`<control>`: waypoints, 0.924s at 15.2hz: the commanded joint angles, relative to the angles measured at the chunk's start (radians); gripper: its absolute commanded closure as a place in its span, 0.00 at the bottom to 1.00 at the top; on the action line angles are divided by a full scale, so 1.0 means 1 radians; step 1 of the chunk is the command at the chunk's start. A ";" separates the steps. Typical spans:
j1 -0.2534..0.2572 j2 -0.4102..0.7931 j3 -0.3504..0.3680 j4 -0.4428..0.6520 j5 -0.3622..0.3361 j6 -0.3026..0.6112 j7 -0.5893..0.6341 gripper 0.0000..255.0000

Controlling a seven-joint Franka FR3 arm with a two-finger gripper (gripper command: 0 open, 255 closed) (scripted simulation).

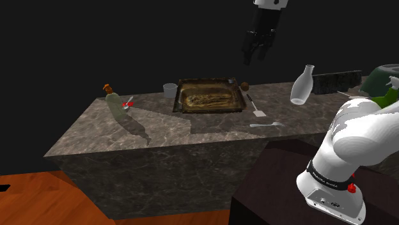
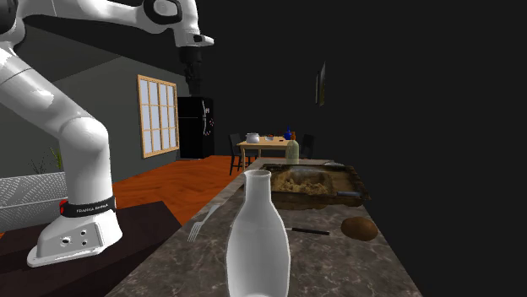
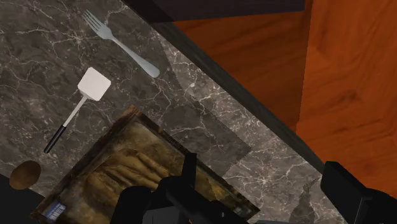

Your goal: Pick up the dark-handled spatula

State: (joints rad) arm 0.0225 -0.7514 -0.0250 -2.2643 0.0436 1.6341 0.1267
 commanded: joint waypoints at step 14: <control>-0.114 0.229 -0.113 -0.134 -0.071 0.344 0.009 0.00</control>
State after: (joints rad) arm -0.0818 -0.5468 -0.1266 -2.3882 -0.0220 1.9435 0.1363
